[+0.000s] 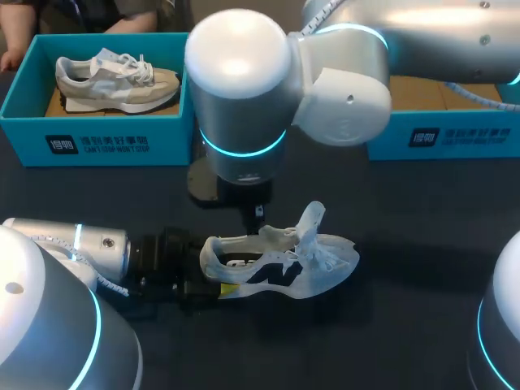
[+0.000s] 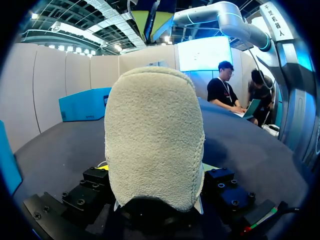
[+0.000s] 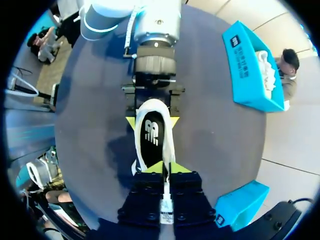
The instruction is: Take the shoe out of the shoebox, open the shoe tongue, remove and reinsert the insole, then place the shoe into the shoebox
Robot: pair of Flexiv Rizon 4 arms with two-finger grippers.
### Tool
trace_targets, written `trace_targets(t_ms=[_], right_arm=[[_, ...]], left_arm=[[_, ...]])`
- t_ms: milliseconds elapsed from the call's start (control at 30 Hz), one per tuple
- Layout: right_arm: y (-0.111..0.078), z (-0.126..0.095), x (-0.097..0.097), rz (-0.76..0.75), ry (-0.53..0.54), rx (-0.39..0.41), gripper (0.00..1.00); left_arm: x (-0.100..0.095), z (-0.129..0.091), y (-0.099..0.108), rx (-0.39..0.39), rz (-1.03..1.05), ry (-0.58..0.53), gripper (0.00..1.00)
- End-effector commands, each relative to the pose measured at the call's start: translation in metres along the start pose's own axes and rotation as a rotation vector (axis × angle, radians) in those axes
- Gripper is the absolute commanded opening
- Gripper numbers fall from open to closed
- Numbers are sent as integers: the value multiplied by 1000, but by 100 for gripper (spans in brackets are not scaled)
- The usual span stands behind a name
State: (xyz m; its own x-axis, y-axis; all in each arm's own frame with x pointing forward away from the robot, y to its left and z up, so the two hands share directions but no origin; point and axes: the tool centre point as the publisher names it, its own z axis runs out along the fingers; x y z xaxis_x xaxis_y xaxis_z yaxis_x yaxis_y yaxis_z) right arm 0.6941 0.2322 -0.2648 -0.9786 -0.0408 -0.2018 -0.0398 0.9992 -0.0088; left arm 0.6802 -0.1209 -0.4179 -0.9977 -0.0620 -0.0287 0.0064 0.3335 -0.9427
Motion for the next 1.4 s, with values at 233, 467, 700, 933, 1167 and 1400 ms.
trace_targets(t_ms=[233, 467, 700, 933, 1167, 1400], right_arm=[[-8, 47, 9, 25, 98, -48, 0], [-8, 47, 9, 25, 98, -48, 0], [-8, 47, 9, 25, 98, -48, 0], [-8, 47, 9, 25, 98, -48, 0], [-17, 60, 15, -5, 24, -69, 0], [-23, 78, 15, -2, 70, -17, 0]], left_arm=[[-2, 1, 3, -5, -1, 2, 0], [-2, 1, 3, -5, -1, 2, 0], [-2, 1, 3, -5, -1, 2, 0], [-2, 1, 3, -5, -1, 2, 0], [-2, 1, 3, -5, -1, 2, 0], [-2, 1, 3, -5, -1, 2, 0]])
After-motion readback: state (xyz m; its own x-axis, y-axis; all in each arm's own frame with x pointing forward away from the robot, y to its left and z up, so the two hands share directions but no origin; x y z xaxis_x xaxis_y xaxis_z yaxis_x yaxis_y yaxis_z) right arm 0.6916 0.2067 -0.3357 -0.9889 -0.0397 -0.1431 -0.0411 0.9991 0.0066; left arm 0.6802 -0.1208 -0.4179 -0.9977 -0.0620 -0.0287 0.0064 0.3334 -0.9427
